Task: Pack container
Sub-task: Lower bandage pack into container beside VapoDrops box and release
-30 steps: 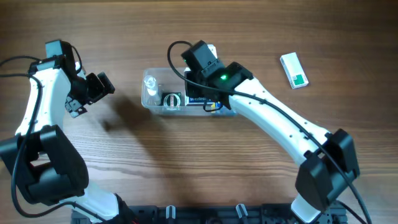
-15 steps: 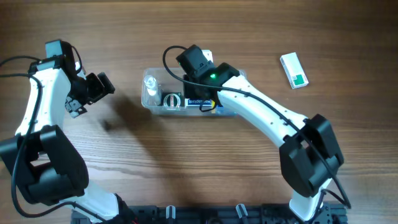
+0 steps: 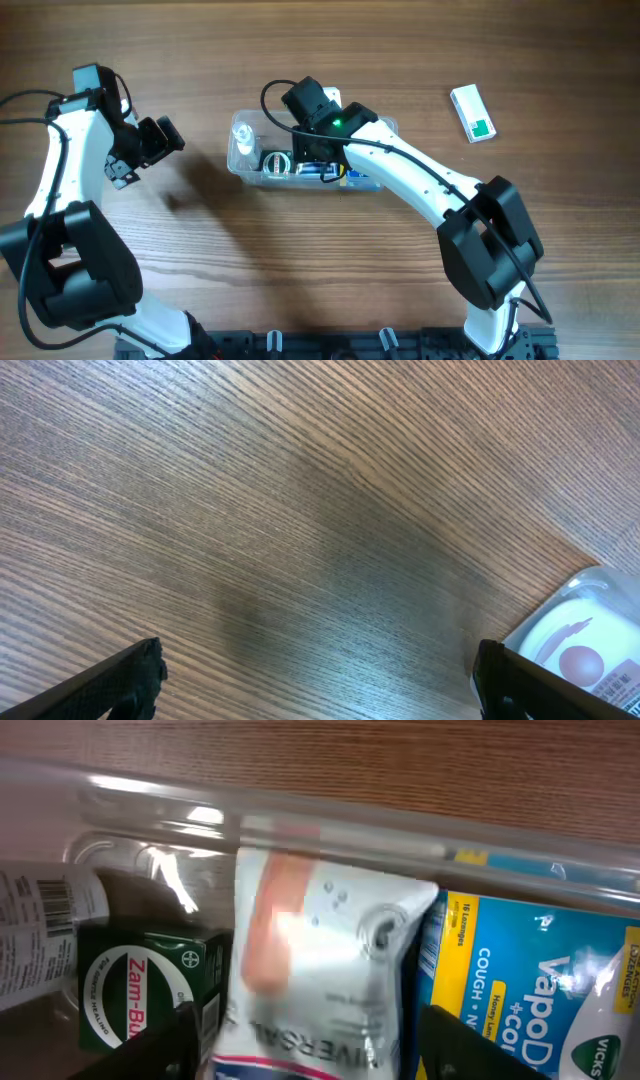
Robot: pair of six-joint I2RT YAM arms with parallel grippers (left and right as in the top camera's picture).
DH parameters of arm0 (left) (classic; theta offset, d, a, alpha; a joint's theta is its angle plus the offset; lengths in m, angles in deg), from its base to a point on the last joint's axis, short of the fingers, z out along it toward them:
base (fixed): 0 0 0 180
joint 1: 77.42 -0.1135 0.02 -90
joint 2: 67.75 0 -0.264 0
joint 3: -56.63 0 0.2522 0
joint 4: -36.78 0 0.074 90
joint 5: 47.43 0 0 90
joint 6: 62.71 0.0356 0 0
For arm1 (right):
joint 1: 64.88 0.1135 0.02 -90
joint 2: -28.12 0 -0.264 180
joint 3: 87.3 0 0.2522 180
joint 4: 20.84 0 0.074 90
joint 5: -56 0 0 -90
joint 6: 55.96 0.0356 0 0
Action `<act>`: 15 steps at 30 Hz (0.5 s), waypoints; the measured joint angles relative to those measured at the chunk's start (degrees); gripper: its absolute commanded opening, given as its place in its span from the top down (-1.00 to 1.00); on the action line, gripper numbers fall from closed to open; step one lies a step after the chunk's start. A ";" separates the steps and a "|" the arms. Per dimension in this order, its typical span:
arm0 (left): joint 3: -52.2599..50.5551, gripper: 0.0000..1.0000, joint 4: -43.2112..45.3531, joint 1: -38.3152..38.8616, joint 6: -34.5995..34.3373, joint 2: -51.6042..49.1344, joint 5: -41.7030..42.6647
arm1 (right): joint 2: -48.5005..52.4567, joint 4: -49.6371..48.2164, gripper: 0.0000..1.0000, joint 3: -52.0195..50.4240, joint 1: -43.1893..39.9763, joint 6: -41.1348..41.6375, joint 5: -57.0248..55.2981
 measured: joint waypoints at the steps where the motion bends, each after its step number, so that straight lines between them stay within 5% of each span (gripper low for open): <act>1: 0.00 -1.00 0.00 0.00 0.00 0.00 0.00 | 0.00 -0.04 -0.43 0.00 0.00 0.00 0.00; 9: 0.00 -0.99 0.00 0.00 0.00 0.00 0.00 | 0.00 -0.63 0.62 0.00 0.00 0.09 2.10; 15: 0.00 -0.99 0.00 0.00 0.00 0.00 0.02 | 0.00 0.48 0.91 0.00 0.00 0.28 2.84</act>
